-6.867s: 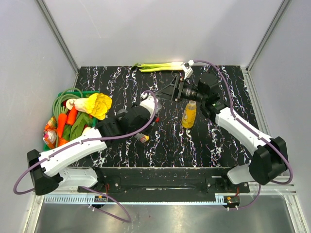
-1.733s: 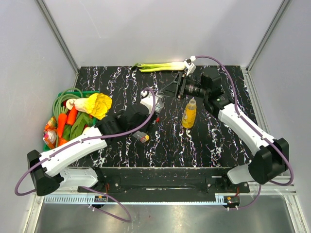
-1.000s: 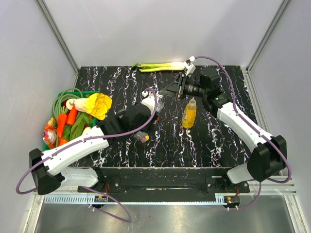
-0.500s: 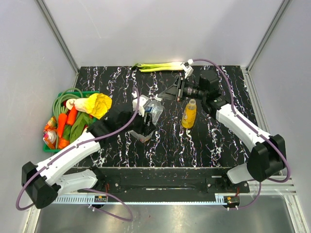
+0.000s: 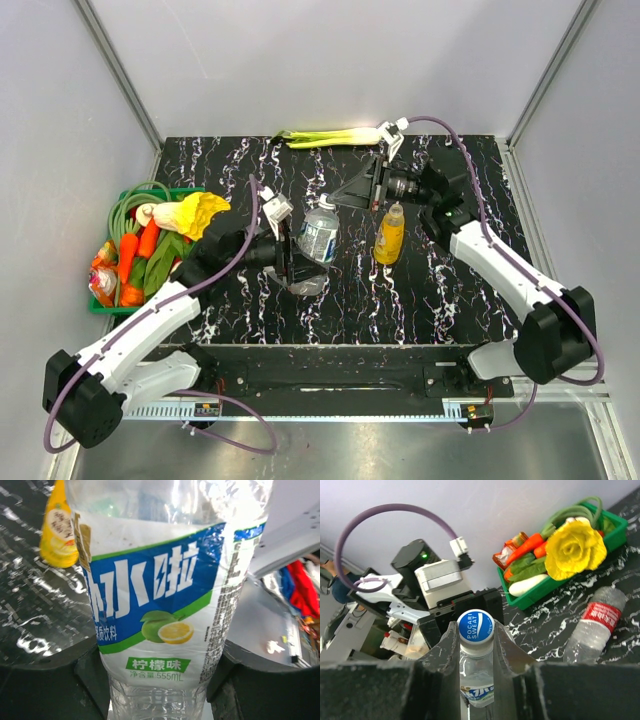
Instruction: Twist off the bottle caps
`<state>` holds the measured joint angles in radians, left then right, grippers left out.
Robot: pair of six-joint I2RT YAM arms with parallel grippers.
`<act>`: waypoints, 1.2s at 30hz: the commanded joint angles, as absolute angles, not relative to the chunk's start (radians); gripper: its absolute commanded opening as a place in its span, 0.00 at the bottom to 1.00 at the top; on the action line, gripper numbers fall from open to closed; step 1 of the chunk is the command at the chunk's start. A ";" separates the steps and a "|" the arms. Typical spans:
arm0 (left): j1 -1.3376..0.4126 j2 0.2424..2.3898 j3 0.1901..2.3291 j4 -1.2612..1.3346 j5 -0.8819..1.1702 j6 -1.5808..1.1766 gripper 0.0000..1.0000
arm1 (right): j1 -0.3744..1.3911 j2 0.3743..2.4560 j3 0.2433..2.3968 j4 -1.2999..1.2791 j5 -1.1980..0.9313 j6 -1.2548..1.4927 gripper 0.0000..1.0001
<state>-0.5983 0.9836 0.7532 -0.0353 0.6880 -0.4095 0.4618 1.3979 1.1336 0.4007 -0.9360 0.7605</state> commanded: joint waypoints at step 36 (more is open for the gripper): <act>-0.592 1.045 0.702 0.748 1.203 -0.878 0.02 | 0.459 1.330 1.147 1.103 -1.114 1.081 0.67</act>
<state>-0.5961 1.0813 0.6601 0.8490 1.1934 -1.0225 0.4747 1.3418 1.1069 1.0527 -1.1271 1.0870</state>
